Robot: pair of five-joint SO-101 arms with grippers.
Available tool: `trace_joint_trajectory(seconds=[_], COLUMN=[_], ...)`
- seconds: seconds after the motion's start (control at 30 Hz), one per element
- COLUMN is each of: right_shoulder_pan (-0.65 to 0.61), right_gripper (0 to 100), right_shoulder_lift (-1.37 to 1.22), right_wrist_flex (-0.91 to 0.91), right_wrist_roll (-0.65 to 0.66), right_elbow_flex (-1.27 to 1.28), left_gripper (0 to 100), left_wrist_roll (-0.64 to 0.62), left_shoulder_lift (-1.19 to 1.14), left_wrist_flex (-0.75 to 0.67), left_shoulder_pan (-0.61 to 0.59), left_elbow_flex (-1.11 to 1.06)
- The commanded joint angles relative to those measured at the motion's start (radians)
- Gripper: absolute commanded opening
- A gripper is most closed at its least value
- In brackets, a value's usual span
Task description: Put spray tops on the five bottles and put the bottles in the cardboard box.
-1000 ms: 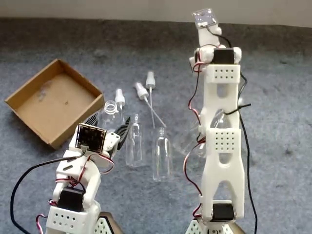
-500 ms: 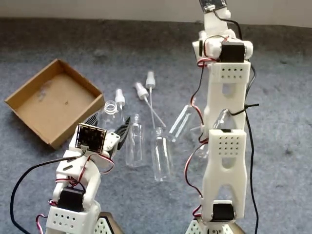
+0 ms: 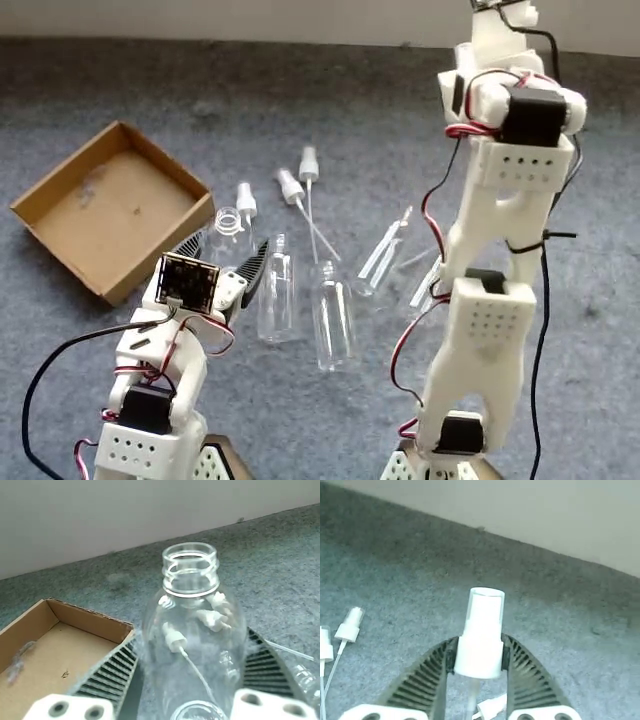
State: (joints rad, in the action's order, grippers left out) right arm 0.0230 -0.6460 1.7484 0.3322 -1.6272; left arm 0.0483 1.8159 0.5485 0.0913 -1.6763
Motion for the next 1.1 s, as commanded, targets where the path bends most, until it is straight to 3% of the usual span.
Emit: trace_joint_trajectory(seconds=[0.0, 0.43, 0.67, 1.07], right_shoulder_pan=[0.070, 0.225, 0.240, 0.236], right_gripper=[4.1, 4.1, 4.1, 4.1], right_shoulder_lift=[0.137, 0.335, 0.415, 0.825], right_wrist_flex=[0.021, 0.022, 0.022, 0.019], right_wrist_roll=[-0.002, 0.000, 0.000, -0.100], right_elbow_flex=[-0.150, -0.147, -0.124, 0.522], left_gripper=[20, 20, 20, 20], left_wrist_roll=[-0.006, -0.006, -0.006, -0.006], left_shoulder_lift=[0.005, 0.005, 0.005, 0.005], left_wrist_flex=[0.000, 0.000, -0.002, 0.000], left_shoulder_pan=[0.013, 0.013, 0.013, 0.013], left_elbow_flex=[-0.019, -0.019, -0.019, -0.019])
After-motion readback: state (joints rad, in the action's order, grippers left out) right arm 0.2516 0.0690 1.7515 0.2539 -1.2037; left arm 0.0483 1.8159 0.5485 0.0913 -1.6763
